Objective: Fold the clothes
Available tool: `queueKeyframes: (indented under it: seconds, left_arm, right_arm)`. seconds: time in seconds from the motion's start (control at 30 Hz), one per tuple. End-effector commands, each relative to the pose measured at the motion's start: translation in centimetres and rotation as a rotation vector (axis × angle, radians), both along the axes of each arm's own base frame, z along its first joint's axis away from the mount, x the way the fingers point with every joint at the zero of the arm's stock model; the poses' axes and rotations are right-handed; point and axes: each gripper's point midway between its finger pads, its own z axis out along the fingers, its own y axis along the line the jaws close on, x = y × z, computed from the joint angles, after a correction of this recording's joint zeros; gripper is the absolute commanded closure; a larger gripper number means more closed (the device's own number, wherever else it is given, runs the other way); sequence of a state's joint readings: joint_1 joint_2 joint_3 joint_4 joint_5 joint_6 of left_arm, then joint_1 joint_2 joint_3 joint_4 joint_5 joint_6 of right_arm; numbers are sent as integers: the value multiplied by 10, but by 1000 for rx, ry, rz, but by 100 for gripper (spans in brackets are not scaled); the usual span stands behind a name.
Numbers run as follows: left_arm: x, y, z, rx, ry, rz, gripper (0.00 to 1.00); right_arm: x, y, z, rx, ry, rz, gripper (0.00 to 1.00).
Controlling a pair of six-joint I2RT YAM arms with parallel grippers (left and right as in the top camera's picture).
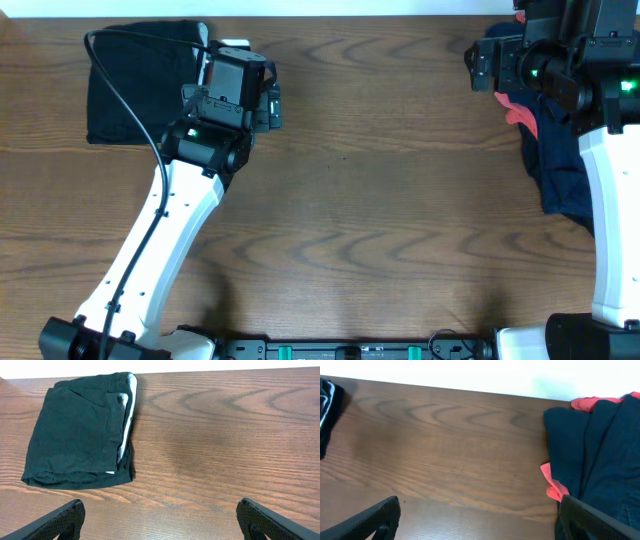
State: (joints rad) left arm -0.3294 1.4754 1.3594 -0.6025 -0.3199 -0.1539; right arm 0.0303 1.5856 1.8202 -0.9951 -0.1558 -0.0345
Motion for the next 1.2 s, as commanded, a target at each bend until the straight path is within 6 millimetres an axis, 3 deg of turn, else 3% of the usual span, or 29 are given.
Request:
queueKeyframes:
  seconds: [0.0,0.23,0.4,0.5,0.83,1.0,1.17]
  left_arm:
    - [-1,1,2,-5,-4,8,2]
    - [-1,1,2,-5,-4,8,2]
    - [-1,1,2,-5,-4,8,2]
    - [-1,1,2,-5,-4,8,2]
    - [-1,1,2,-5,-4,8,2]
    - [-1,1,2,-5,-4,8,2]
    - [-1,1,2,-5,-4,8,2]
  right_arm:
    - [0,3,-3,-18,6,13,1]
    - [-11,0,-4,-45,20,14,1]
    - [-28,2,8,-124,-138,84,1]
    - [-46,2,4,-116,-234,84,1]
    - [-125,9,-72,-80,-414,127,1]
    - [-144,9,-119,-78,-516,126,1]
    - [-157,13,-152,-67,-587,145,1]
